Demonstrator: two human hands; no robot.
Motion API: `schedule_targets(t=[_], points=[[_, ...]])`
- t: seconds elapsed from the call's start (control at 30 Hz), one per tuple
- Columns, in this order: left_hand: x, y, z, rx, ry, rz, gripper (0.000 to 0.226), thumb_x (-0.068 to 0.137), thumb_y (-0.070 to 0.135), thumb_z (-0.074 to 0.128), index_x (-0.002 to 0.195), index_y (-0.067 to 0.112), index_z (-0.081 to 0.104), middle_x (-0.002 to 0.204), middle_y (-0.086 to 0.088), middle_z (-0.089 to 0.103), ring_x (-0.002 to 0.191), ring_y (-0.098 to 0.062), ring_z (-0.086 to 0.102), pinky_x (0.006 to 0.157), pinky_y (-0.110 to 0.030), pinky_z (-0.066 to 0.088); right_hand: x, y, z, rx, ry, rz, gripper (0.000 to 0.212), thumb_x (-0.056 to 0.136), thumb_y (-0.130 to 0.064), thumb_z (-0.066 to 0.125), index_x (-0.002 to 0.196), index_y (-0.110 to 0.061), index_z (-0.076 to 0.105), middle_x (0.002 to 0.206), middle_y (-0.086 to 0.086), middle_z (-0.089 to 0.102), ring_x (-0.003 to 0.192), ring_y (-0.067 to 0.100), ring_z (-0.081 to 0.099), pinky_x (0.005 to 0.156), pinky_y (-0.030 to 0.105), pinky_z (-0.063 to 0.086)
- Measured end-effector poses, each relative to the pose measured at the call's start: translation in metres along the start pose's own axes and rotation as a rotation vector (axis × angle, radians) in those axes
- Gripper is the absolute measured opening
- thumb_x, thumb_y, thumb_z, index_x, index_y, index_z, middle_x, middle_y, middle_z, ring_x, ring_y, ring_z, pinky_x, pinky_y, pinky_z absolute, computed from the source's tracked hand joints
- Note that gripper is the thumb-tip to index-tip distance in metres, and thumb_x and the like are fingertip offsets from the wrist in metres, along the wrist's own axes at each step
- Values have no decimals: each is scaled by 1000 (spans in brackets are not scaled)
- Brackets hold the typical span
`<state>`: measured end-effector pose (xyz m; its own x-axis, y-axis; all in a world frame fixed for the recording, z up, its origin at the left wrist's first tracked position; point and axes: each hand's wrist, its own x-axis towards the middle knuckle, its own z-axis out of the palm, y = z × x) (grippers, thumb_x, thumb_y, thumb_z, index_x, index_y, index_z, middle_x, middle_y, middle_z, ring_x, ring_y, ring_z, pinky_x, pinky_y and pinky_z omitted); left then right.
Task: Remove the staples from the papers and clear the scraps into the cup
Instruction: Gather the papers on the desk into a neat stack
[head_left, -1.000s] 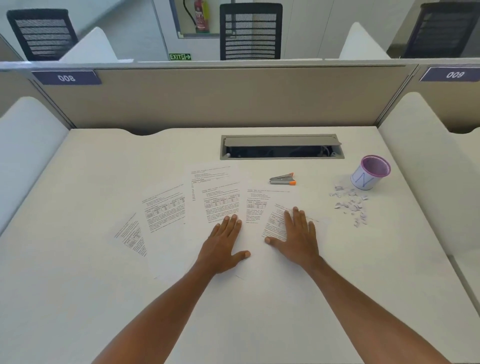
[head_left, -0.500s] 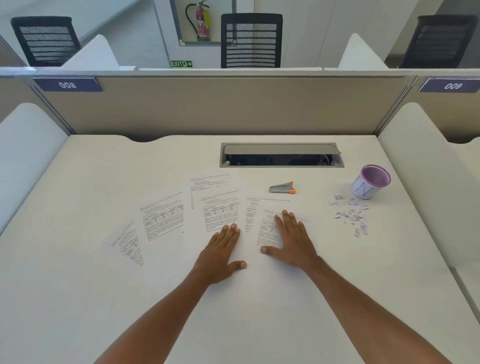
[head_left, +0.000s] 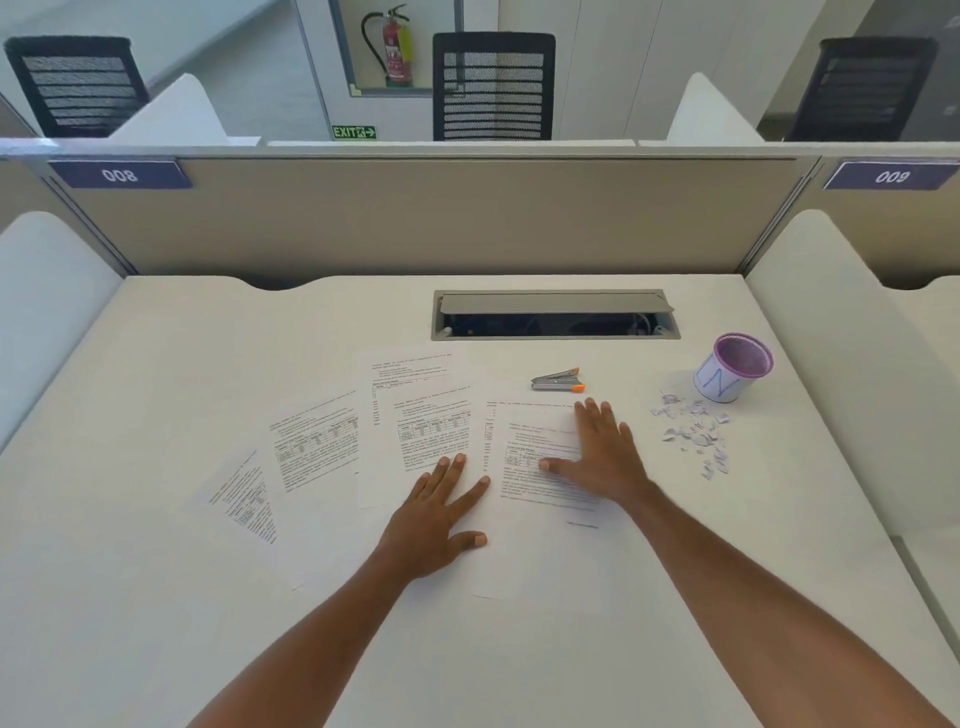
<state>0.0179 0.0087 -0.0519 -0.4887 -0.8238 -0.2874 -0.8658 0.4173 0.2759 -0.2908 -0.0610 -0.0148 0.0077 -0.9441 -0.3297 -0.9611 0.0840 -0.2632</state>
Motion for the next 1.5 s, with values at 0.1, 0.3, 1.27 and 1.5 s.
schedule_targets(t=[0.1,0.3,1.27,1.5], points=[[1,1,-1,-12,-3,-14,98,85,92,5,172,48,-3,181,1,-25,168,-24,-22,133,-36,-11,5,2,-1,-18,-23,-28,126,83,-84,64,171,-15,6,181,3,5,168,25,-2,134,54,9],[-1,1,-2,-12,-3,-18,85,103,81,33,173,47,-1,182,0,-24,169,-25,-22,130,-35,-15,6,9,2,-140,73,-98,116,80,-84,66,166,-17,26,169,4,33,158,25,29,125,50,33],[0,3,-5,-34,-14,-32,99,85,92,11,172,47,-1,181,1,-24,169,-24,-20,132,-36,-12,-40,15,-2,1315,-130,324,45,84,4,84,127,-6,76,121,12,81,113,32,77,108,50,56],[-4,5,0,-94,53,-63,113,94,91,31,175,23,-9,181,3,-21,168,-23,-21,139,-49,5,-55,2,-12,1187,4,294,42,86,9,81,123,-11,76,101,-5,80,93,12,76,71,25,56]])
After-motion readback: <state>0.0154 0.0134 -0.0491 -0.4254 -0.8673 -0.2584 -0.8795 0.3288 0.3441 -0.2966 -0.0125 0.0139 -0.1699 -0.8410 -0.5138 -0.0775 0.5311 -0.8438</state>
